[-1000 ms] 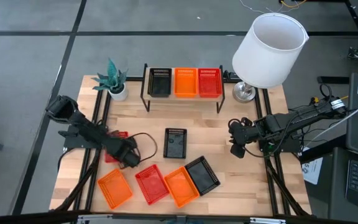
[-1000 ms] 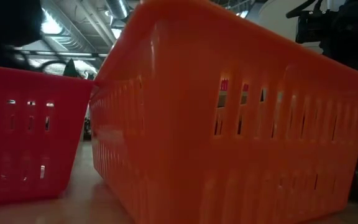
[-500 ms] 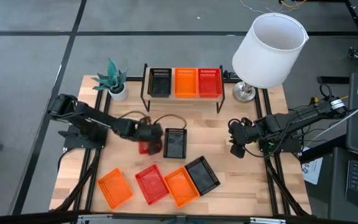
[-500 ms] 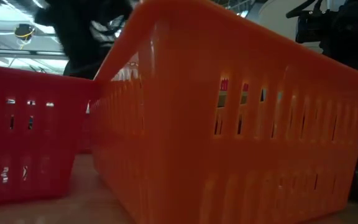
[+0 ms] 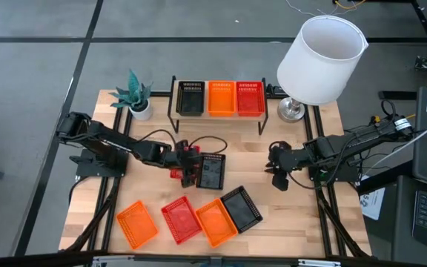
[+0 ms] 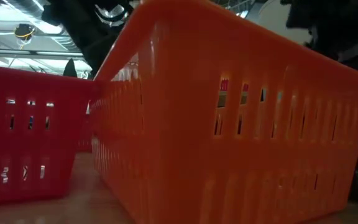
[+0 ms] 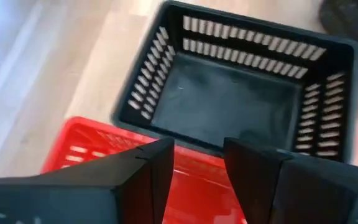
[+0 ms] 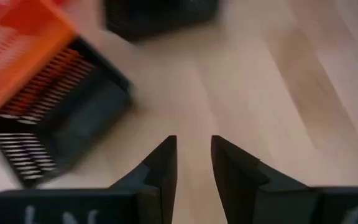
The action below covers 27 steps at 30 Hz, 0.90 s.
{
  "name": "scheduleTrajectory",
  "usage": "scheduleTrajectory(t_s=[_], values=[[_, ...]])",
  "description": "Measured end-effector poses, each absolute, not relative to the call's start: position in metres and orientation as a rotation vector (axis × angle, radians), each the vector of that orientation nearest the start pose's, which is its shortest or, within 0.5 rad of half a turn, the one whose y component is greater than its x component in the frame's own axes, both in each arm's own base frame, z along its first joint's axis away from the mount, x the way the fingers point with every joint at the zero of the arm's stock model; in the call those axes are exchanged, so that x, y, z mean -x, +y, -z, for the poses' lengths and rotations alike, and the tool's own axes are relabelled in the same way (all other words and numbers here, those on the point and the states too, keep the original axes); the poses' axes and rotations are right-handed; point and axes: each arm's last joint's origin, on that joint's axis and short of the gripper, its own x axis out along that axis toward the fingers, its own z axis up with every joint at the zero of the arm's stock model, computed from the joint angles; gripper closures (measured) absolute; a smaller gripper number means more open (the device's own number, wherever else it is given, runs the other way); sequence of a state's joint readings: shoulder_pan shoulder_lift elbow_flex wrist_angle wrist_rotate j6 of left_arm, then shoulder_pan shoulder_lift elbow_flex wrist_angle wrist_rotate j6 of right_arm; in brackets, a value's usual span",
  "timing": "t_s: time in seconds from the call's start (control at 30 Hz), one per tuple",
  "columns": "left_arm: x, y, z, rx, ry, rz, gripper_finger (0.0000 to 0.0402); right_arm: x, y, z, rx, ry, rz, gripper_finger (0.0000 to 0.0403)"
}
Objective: Stack baskets on shelf by color
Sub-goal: Stack the top black bin on top of the black bin on the shelf
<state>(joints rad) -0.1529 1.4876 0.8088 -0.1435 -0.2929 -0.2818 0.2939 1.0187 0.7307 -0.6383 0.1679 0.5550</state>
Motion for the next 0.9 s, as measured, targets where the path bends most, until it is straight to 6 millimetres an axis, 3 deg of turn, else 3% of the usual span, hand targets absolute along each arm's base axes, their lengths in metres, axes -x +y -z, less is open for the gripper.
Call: scheduleTrajectory(t_s=[0.27, 0.43, 0.7, 0.9], values=[[-0.277, -0.062, -0.198, 0.034, 0.797, -0.161, 0.027, -0.206, 0.068, -0.248, -0.141, 0.728, -0.187, 0.0304], [-0.266, -0.071, -0.208, 0.054, 0.789, -0.159, 0.027, -0.226, 0.075, -0.237, -0.068, 0.775, -0.146, 0.0304], [-0.248, -0.071, -0.238, 0.06, 0.681, -0.17, 0.027, -0.29, 0.095, -0.238, 0.086, 0.85, -0.157, 0.0304], [-0.234, -0.063, -0.247, 0.026, 0.688, -0.244, 0.027, -0.341, 0.105, -0.228, 0.125, 0.874, -0.152, 0.0304]])
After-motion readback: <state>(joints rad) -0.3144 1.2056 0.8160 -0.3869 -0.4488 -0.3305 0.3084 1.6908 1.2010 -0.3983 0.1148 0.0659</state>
